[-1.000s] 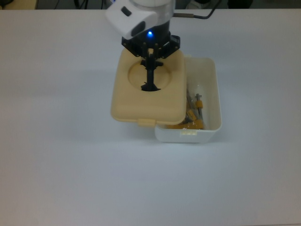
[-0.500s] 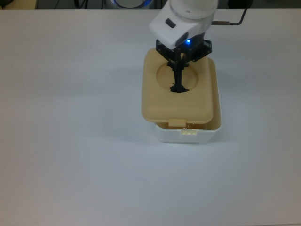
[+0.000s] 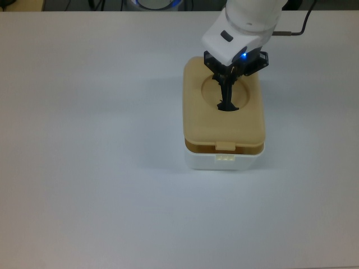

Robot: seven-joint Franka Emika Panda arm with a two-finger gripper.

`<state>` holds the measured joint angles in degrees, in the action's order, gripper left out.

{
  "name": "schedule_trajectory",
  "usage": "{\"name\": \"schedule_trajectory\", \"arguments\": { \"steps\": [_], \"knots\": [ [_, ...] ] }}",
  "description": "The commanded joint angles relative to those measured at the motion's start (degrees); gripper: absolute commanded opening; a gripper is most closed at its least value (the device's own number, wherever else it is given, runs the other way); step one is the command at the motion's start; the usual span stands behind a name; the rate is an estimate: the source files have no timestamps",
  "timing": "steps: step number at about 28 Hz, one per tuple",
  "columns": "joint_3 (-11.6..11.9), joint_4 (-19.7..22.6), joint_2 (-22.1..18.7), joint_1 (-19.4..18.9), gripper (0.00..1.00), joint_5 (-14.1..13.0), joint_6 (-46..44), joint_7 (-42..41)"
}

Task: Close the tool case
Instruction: 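Lower the lid onto the box rim and press it down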

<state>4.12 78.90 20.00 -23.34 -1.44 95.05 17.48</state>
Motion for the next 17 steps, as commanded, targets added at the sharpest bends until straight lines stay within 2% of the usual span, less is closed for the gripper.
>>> {"name": "schedule_trajectory", "arguments": {
  "steps": [1,13,14,15,16,17],
  "knots": [
    [-0.1,-0.1,-0.1,-0.1,0.0,0.0,0.1,1.5],
    [0.6,-0.1,-0.2,0.1,0.0,0.1,0.1,1.4],
    [0.7,-0.2,-0.2,0.1,0.04,0.1,0.1,1.4],
    [0.7,-0.3,-0.2,0.2,0.2,0.1,0.1,1.5],
    [0.7,-0.6,-0.2,0.2,0.5,0.1,0.1,1.5],
    [0.8,-0.8,-0.2,0.2,1.0,0.3,0.0,2.1]
  ]
}}
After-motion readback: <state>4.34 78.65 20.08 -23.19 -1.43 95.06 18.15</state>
